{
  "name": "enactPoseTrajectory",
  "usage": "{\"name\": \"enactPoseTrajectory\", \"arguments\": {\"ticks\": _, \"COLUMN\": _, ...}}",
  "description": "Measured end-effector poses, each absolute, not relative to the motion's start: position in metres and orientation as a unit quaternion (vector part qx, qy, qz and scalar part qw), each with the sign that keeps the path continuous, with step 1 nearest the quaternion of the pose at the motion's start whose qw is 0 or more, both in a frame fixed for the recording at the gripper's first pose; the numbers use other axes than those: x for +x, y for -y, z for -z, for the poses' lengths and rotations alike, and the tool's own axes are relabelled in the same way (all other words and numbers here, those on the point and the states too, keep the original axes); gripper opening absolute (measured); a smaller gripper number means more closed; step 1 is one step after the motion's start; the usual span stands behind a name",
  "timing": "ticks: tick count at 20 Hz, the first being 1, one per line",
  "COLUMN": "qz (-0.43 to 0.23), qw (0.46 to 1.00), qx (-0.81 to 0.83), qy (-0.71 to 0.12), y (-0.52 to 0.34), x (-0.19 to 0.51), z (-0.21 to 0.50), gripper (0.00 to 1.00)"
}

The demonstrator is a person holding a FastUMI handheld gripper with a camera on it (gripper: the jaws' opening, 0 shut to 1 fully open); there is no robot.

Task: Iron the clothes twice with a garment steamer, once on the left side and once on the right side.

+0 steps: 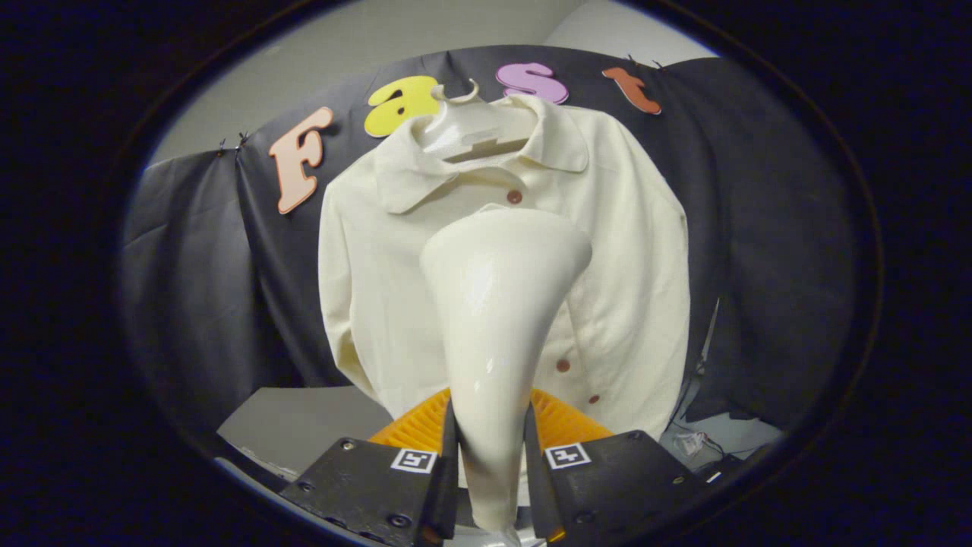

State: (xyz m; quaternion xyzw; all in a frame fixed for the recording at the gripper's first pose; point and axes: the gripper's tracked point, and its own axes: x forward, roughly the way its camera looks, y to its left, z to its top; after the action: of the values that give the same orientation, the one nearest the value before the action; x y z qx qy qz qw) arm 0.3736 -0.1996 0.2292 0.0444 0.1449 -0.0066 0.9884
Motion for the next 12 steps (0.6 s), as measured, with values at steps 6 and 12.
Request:
{"name": "enactPoseTrajectory", "arguments": {"ticks": 6, "qz": 0.047, "qw": 0.993, "qx": 0.055, "qy": -0.09, "y": 0.247, "x": 0.415, "z": -0.28, "gripper": 0.37}}
{"name": "enactPoseTrajectory", "arguments": {"ticks": 12, "qz": 0.073, "qw": 0.994, "qx": 0.065, "qy": -0.058, "y": 0.277, "x": 0.447, "z": -0.285, "gripper": 0.37}}
